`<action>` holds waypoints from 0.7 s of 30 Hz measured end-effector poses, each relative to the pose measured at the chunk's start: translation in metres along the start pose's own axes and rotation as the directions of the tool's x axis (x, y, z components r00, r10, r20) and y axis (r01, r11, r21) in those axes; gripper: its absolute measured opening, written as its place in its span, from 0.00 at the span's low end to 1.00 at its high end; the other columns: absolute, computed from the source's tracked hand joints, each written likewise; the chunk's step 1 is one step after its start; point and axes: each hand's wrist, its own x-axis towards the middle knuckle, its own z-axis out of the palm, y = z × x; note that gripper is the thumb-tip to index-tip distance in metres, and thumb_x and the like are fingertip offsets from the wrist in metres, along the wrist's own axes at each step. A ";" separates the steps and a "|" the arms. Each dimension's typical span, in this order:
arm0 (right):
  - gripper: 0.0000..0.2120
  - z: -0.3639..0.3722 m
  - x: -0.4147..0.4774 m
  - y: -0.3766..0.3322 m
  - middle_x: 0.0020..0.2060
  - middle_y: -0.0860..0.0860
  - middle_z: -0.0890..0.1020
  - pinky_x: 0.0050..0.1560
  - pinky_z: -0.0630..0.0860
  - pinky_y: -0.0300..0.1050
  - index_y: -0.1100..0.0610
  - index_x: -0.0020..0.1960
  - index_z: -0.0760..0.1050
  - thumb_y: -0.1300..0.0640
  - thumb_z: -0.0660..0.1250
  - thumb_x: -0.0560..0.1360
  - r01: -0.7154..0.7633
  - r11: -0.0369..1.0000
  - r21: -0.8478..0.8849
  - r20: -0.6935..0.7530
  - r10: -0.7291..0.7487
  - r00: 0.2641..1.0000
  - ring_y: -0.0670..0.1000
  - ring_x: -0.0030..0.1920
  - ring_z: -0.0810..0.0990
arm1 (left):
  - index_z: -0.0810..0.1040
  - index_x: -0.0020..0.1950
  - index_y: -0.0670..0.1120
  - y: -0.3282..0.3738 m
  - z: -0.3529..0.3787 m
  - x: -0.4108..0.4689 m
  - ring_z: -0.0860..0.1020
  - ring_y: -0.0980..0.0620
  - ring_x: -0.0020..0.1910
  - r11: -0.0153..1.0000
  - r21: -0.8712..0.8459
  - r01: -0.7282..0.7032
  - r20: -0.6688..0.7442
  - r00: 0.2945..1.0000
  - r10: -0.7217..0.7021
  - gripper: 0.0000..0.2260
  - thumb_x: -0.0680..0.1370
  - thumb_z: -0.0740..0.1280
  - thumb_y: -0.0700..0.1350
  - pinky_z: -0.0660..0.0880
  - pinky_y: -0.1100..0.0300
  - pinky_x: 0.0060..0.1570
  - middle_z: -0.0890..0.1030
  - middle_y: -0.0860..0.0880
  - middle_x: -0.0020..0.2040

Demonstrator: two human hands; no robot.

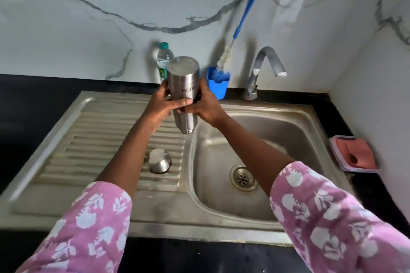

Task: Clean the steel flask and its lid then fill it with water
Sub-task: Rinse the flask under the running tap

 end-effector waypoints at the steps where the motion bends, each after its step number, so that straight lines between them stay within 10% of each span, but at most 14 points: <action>1: 0.34 0.014 0.003 -0.008 0.49 0.51 0.78 0.55 0.77 0.52 0.55 0.59 0.65 0.66 0.79 0.60 0.023 1.000 -0.010 0.021 -0.023 1.000 0.51 0.50 0.77 | 0.68 0.68 0.49 0.001 -0.015 -0.004 0.79 0.51 0.54 1.000 -0.009 0.000 -0.006 1.000 -0.001 0.37 0.62 0.79 0.41 0.78 0.53 0.45 0.80 0.52 0.56; 9: 0.38 0.126 0.020 -0.036 0.52 0.55 0.78 0.55 0.75 0.58 0.59 0.66 0.63 0.62 0.78 0.62 0.137 0.986 -0.093 0.198 -0.116 0.973 0.58 0.54 0.78 | 0.75 0.55 0.57 -0.006 -0.113 -0.053 0.81 0.48 0.51 0.995 -0.087 -0.052 -0.241 0.970 0.030 0.28 0.57 0.77 0.51 0.76 0.48 0.49 0.82 0.56 0.49; 21: 0.38 0.198 0.022 -0.027 0.52 0.52 0.77 0.49 0.73 0.39 0.60 0.66 0.63 0.66 0.79 0.61 0.041 0.999 -0.031 0.345 -0.028 0.938 0.51 0.52 0.76 | 0.74 0.57 0.53 -0.037 -0.165 -0.084 0.82 0.54 0.45 0.987 -0.121 -0.102 -0.374 0.926 0.050 0.24 0.64 0.74 0.40 0.79 0.57 0.41 0.83 0.55 0.45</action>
